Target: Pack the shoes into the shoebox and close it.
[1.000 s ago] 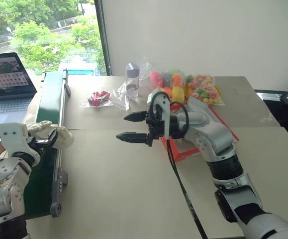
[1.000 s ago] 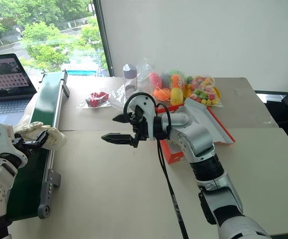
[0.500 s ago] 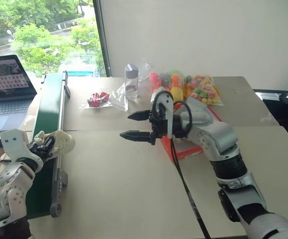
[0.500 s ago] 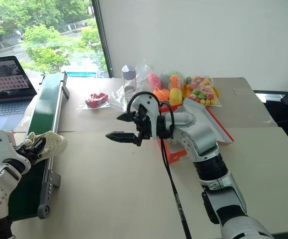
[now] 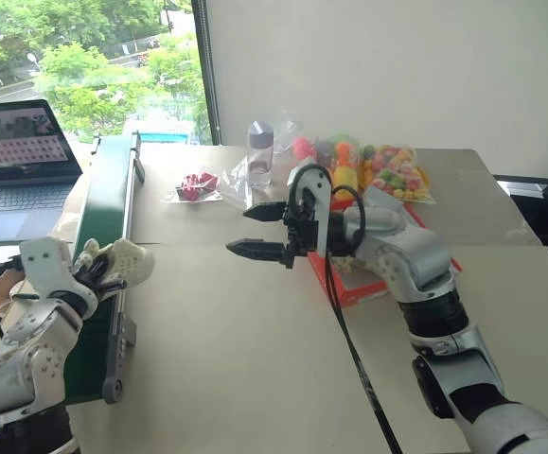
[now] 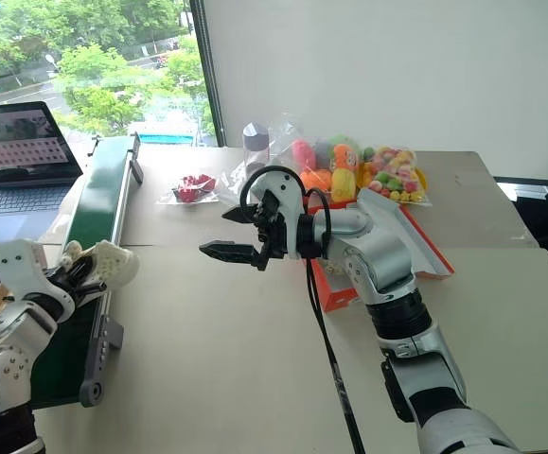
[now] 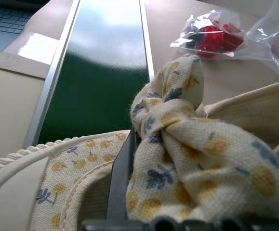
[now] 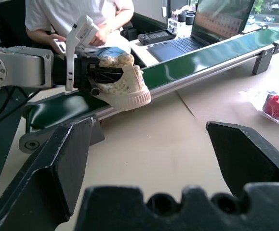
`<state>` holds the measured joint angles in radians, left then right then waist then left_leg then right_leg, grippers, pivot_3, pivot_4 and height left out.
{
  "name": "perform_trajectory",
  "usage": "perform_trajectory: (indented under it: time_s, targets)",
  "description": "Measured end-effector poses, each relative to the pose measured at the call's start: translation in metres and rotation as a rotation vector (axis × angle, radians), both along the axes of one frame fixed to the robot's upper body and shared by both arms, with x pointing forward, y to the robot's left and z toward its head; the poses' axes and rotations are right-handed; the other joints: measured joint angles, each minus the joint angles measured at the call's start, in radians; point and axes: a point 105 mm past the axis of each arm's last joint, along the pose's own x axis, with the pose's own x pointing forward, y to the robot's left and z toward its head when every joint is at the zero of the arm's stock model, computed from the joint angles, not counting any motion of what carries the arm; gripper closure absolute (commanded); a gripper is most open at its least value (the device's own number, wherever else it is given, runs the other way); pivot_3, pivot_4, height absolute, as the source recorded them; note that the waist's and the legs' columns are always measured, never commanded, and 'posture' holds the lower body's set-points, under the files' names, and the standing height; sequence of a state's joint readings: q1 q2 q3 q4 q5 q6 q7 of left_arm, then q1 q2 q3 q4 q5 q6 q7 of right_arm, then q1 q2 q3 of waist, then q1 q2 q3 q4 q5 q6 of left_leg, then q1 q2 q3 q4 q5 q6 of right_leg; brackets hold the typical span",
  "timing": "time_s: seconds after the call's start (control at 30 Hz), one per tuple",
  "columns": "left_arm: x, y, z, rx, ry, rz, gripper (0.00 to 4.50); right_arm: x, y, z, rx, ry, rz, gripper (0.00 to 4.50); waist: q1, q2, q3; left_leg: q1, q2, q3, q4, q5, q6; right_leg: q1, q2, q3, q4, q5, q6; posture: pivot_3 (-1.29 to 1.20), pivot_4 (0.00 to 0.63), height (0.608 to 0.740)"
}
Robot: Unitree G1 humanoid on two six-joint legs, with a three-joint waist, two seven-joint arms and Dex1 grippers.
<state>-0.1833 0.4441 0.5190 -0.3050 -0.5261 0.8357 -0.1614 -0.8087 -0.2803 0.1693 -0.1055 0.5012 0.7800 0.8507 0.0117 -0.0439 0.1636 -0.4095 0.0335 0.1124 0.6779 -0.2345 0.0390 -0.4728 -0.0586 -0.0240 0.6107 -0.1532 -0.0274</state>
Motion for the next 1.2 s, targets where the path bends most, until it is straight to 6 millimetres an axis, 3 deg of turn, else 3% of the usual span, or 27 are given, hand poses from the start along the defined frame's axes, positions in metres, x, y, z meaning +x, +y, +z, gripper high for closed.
perform_trajectory:
  time_s: [0.07, 0.2, 0.3, 0.57, 0.63, 0.77, 0.97, 1.13, 1.2]
  targets:
    - [0.011, -0.018, 0.019, -0.003, -0.057, -0.069, 4.48, 0.002, -0.001, 0.009, 0.049, 0.025, -0.005, 0.00, 0.000, -0.001, 0.000, -0.002, 0.000, 0.000, 0.000, 0.000, 0.000, 0.000, -0.001, 0.000, -0.001, 0.002, 0.001, 0.00, 0.150, 0.740]
    - [0.030, -0.058, 0.088, 0.028, -0.262, -0.210, 4.48, 0.011, -0.006, 0.032, 0.173, 0.097, -0.040, 0.00, -0.004, -0.002, 0.001, -0.005, 0.000, 0.000, 0.000, 0.001, 0.006, -0.001, 0.000, -0.001, -0.003, 0.008, 0.000, 0.00, 0.150, 0.740]
    - [0.036, -0.075, 0.107, 0.034, -0.314, -0.263, 4.48, 0.020, -0.015, 0.040, 0.259, 0.179, -0.088, 0.00, -0.015, -0.002, 0.001, -0.004, 0.000, -0.001, -0.001, 0.003, 0.011, -0.001, 0.000, -0.002, -0.002, 0.008, 0.000, 0.00, 0.150, 0.740]
    - [0.054, -0.132, 0.121, -0.022, -0.337, -0.424, 4.48, 0.039, -0.023, 0.053, 0.407, 0.364, -0.187, 0.00, -0.026, -0.003, 0.001, -0.005, -0.001, -0.002, -0.001, 0.003, 0.012, -0.001, 0.000, -0.003, -0.002, 0.007, 0.001, 0.00, 0.150, 0.740]
    - [0.058, -0.155, 0.124, -0.045, -0.338, -0.490, 4.48, 0.045, -0.029, 0.051, 0.430, 0.415, -0.231, 0.00, -0.025, -0.003, 0.001, -0.005, -0.001, -0.002, -0.001, 0.003, 0.012, -0.001, 0.000, -0.002, -0.003, 0.007, 0.002, 0.00, 0.150, 0.740]
    - [0.059, -0.173, 0.124, -0.062, -0.336, -0.546, 4.48, 0.048, -0.031, 0.047, 0.431, 0.456, -0.268, 0.00, -0.030, -0.002, 0.001, -0.005, -0.001, -0.002, -0.001, 0.003, 0.012, -0.001, 0.001, -0.001, -0.002, 0.007, 0.002, 0.00, 0.150, 0.740]
    - [0.060, -0.181, 0.120, -0.079, -0.327, -0.561, 4.48, 0.050, -0.032, 0.041, 0.412, 0.489, -0.300, 0.00, -0.032, -0.002, 0.001, -0.005, -0.001, -0.002, -0.001, 0.003, 0.012, -0.001, 0.002, 0.000, -0.001, 0.006, 0.003, 0.00, 0.150, 0.740]
    - [0.061, -0.183, 0.120, -0.087, -0.329, -0.556, 4.50, 0.052, -0.033, 0.038, 0.409, 0.504, -0.328, 1.32, -0.031, -0.003, 0.001, -0.005, -0.001, -0.002, 0.000, 0.004, 0.012, -0.001, 0.002, 0.001, -0.002, 0.005, 0.005, 0.00, 0.150, 0.740]
    - [0.061, -0.182, 0.121, -0.090, -0.334, -0.544, 4.50, 0.055, -0.033, 0.035, 0.409, 0.519, -0.340, 2.06, -0.031, -0.002, 0.001, -0.005, -0.001, -0.002, 0.000, 0.004, 0.012, -0.001, 0.002, 0.001, -0.002, 0.005, 0.005, 0.00, 0.150, 0.740]
